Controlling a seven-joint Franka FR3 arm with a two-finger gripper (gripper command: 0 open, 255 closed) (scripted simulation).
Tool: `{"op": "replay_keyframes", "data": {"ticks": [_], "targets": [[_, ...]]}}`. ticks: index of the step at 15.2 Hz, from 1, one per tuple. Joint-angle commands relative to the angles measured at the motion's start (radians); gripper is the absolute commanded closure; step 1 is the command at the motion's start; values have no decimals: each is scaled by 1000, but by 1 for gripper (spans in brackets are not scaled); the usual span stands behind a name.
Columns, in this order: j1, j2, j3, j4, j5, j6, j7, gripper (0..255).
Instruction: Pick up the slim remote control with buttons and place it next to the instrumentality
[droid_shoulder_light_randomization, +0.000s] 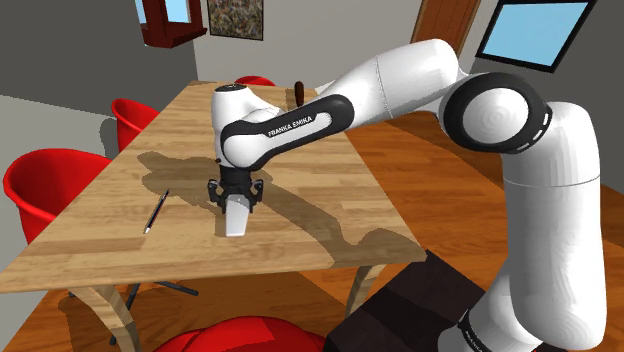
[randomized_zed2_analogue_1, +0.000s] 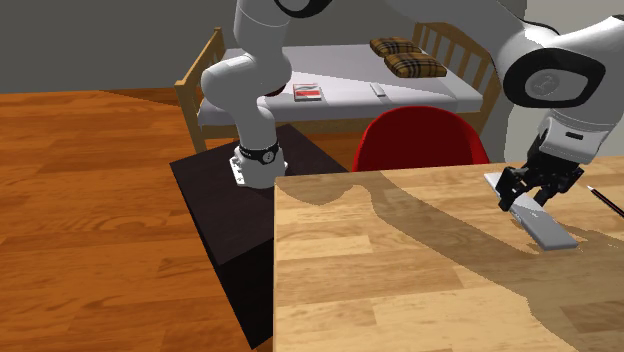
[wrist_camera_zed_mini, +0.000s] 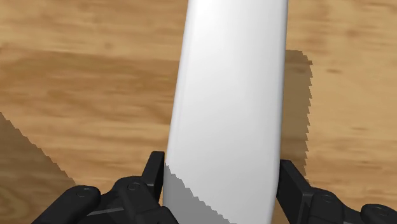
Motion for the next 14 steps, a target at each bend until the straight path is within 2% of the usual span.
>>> {"op": "replay_keyframes", "data": {"ticks": [1, 6, 7, 12, 14], "targets": [[0, 5, -1, 0, -2, 6, 0, 255], [0, 5, -1, 0, -2, 6, 0, 255], [0, 5, -1, 0, -2, 6, 0, 0], [0, 5, -1, 0, -2, 6, 0, 0], [-3, -23, 5, 27, 10, -48, -7, 0]]}}
